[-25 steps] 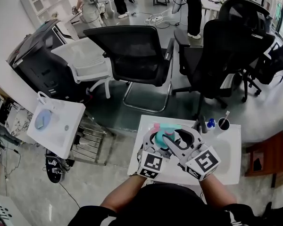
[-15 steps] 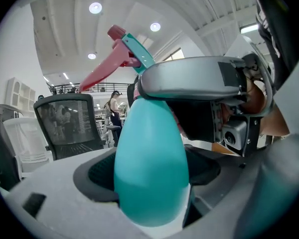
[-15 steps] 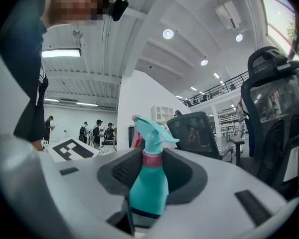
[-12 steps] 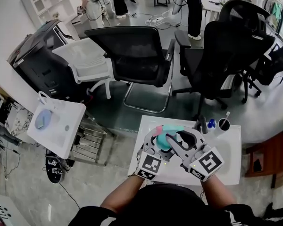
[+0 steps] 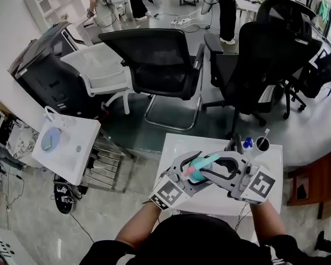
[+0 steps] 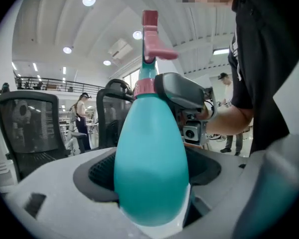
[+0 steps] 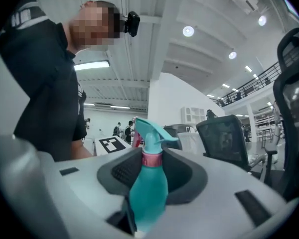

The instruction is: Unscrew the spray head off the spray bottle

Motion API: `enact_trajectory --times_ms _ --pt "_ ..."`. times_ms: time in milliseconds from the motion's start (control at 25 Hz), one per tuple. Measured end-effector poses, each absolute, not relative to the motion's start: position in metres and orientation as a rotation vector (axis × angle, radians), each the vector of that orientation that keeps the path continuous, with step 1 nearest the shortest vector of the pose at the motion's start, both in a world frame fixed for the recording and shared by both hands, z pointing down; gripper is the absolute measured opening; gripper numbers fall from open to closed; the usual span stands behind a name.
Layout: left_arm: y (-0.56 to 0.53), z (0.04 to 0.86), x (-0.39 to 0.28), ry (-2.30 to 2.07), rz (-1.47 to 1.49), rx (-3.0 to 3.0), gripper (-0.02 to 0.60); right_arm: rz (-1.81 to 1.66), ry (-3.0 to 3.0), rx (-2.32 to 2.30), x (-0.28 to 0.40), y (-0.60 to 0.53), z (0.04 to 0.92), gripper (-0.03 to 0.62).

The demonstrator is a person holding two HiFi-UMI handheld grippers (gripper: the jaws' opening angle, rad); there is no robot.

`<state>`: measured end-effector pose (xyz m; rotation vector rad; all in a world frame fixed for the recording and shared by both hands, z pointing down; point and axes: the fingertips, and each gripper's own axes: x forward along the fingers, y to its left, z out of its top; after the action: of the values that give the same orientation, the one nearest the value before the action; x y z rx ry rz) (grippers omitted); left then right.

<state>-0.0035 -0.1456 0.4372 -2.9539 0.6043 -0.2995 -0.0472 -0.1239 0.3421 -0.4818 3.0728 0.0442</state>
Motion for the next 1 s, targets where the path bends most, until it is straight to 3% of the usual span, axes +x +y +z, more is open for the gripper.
enact_trajectory --times_ms 600,1000 --pt "-0.093 0.437 0.010 0.060 -0.238 -3.030 0.405 0.005 3.096 0.040 -0.042 -0.085 0.345 0.135" --pt "-0.167 0.447 -0.014 0.677 -0.278 -3.034 0.405 0.095 2.966 -0.602 -0.024 -0.143 0.351 0.146"
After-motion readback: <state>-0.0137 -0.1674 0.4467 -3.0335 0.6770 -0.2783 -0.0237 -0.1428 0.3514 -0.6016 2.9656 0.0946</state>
